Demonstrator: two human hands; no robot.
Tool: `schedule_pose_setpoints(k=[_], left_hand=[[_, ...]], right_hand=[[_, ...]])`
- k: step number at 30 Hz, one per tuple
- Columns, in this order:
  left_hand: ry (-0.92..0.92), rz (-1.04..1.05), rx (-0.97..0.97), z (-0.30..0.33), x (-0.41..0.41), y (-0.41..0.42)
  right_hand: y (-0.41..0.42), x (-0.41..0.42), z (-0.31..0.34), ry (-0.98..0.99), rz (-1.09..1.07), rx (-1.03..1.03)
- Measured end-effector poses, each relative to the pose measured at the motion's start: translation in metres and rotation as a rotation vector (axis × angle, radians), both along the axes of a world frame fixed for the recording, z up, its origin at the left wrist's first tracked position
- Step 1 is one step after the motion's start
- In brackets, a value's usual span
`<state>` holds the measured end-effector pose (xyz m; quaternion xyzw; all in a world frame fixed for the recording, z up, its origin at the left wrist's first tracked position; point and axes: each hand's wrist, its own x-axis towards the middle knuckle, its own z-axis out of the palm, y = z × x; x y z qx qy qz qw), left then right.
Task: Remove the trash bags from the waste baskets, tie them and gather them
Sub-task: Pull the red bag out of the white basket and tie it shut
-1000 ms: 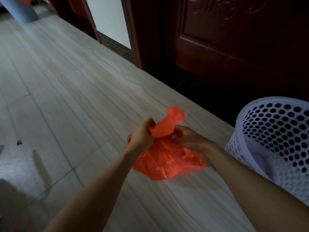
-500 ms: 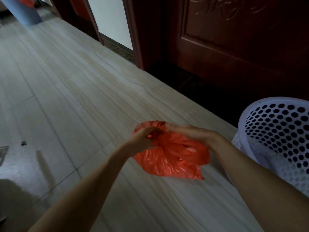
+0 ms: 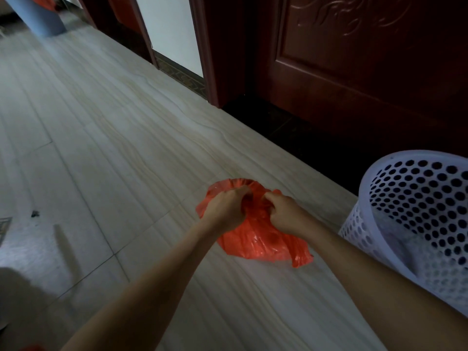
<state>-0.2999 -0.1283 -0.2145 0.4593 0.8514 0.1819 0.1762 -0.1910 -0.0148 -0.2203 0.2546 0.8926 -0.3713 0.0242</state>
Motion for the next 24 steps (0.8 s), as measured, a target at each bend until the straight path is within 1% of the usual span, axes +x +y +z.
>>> schedule_pose_setpoints(k=[2, 3, 5, 6, 7, 10, 11, 13, 14, 16, 17, 18, 20, 24], left_hand=[[-0.044, -0.050, 0.047, 0.003, -0.002, -0.001], [-0.016, -0.057, 0.038, 0.003, -0.002, 0.000], [0.114, -0.044, -0.034, 0.003, -0.003, 0.002], [0.151, -0.031, -0.064, 0.003, -0.003, 0.003], [0.123, -0.011, -0.066, 0.002, -0.004, 0.003], [-0.178, 0.080, 0.060, -0.006, -0.004, -0.001], [-0.246, 0.113, 0.089, -0.008, -0.003, -0.004], [-0.313, 0.176, 0.138, -0.013, -0.003, -0.006], [-0.312, 0.197, 0.150, -0.015, -0.004, -0.007], [-0.234, 0.196, 0.151, -0.015, -0.007, -0.009], [-0.159, 0.164, 0.154, -0.014, -0.008, -0.010], [-0.068, 0.111, 0.167, -0.014, -0.008, -0.013], [0.101, 0.002, 0.177, -0.014, -0.007, -0.019], [0.365, -0.127, 0.064, -0.017, -0.008, -0.032]], right_hand=[[0.005, 0.003, -0.002, 0.018, -0.021, 0.018], [0.006, 0.004, -0.003, 0.028, -0.017, 0.030], [0.008, 0.003, -0.007, 0.038, -0.017, 0.054], [0.009, 0.002, -0.010, 0.046, -0.033, 0.059], [0.011, 0.002, -0.012, 0.060, -0.052, 0.056], [0.015, 0.002, -0.017, 0.096, -0.082, 0.027], [0.015, 0.003, -0.018, 0.106, -0.083, 0.021], [0.013, 0.004, -0.020, 0.129, -0.090, 0.030], [0.013, 0.004, -0.020, 0.136, -0.087, 0.072], [0.011, 0.004, -0.021, 0.112, -0.068, 0.278], [0.010, 0.005, -0.020, 0.094, -0.067, 0.380], [0.010, 0.006, -0.019, 0.082, -0.076, 0.439], [0.010, 0.012, -0.018, 0.047, -0.091, 0.444], [0.008, 0.021, -0.024, -0.032, -0.023, 0.476]])
